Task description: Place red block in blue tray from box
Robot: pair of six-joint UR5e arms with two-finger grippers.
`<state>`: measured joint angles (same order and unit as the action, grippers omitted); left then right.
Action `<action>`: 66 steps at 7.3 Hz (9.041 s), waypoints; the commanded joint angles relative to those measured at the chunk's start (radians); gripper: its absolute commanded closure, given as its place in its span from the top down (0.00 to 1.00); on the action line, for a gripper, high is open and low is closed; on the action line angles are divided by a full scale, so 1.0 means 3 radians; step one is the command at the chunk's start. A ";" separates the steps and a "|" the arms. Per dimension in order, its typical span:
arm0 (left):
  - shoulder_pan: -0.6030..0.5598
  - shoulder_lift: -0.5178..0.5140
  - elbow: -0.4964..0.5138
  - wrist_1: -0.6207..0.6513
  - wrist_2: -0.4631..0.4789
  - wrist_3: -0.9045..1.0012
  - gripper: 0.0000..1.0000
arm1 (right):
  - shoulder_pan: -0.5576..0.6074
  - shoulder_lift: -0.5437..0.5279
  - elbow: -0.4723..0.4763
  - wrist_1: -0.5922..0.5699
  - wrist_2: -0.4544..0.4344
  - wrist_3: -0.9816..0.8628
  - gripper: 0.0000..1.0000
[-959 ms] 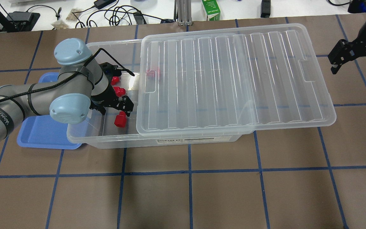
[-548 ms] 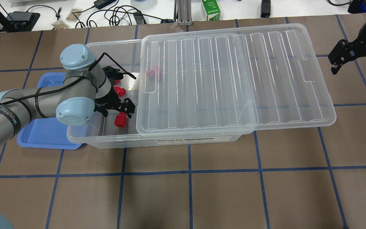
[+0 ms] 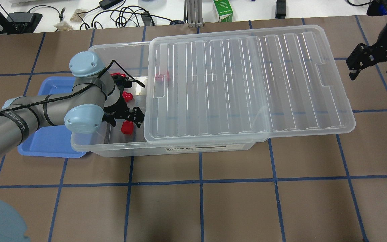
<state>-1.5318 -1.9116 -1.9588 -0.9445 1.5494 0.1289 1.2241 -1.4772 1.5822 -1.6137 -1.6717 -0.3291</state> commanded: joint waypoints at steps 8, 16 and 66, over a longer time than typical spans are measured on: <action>-0.0064 0.0342 0.0463 -0.0969 0.0020 -0.0343 0.00 | 0.0000 -0.0005 0.0054 0.0005 0.0009 0.0008 1.00; 0.1233 0.0508 0.1125 -0.1761 0.0148 0.1504 0.01 | -0.0245 0.0290 0.0054 -0.0295 -0.0001 -0.0273 1.00; -0.0069 0.1121 0.1288 -0.1883 0.0143 -0.0419 1.00 | 0.1058 -0.0399 0.0049 0.0199 0.0398 0.1291 1.00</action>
<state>-1.5524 -1.5741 -1.5722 -1.5092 1.5923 0.0043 1.5417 -1.5957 1.5947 -1.5546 -1.5523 0.0602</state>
